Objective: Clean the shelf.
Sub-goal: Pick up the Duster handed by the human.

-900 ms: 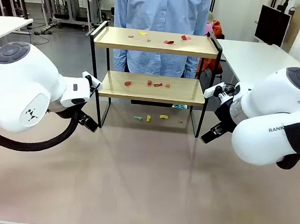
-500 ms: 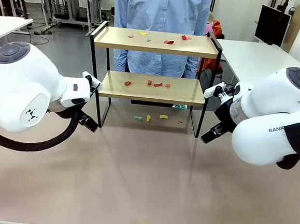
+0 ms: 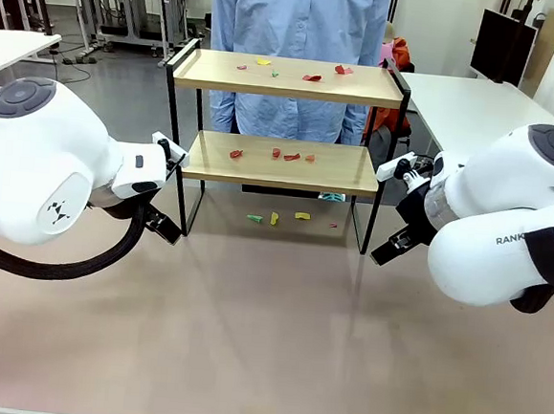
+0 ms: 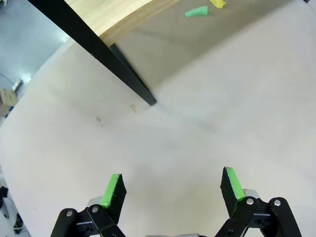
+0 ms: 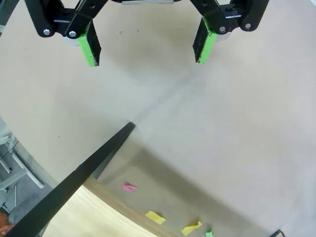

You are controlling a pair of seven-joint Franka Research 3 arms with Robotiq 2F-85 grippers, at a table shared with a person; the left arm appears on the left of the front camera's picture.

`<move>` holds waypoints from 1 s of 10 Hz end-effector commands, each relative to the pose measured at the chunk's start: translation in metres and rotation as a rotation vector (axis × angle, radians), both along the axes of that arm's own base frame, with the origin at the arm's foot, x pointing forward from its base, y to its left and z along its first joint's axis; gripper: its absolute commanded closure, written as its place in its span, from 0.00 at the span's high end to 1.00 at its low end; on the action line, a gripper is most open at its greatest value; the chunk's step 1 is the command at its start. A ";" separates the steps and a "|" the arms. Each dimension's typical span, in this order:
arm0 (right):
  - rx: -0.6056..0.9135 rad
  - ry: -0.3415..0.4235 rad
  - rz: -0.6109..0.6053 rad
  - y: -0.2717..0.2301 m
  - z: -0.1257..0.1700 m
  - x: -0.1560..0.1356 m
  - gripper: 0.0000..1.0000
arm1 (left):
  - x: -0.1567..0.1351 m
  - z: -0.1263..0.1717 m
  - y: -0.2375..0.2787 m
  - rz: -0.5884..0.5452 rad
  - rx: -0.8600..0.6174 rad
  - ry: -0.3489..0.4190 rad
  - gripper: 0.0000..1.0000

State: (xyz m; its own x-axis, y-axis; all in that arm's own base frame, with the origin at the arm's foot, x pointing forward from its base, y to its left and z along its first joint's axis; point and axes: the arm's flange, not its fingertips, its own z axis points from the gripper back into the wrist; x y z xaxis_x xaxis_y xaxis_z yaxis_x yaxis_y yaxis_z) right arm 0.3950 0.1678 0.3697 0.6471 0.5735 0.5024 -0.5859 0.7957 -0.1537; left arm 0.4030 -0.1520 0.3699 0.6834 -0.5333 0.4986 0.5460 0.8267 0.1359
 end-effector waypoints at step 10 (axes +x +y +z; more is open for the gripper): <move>0.255 -0.104 0.455 -0.142 0.132 0.047 1.00 | 0.138 0.111 0.147 -0.675 -0.397 0.249 1.00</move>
State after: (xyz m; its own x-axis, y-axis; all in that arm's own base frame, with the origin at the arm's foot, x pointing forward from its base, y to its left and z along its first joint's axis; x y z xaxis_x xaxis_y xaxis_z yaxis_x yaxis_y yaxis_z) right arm 0.4219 0.0578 0.5092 0.4026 0.6075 0.6847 -0.7899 0.6086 -0.0755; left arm 0.5002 -0.0247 0.5023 0.4513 -0.6437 0.6180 0.8873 0.3977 -0.2337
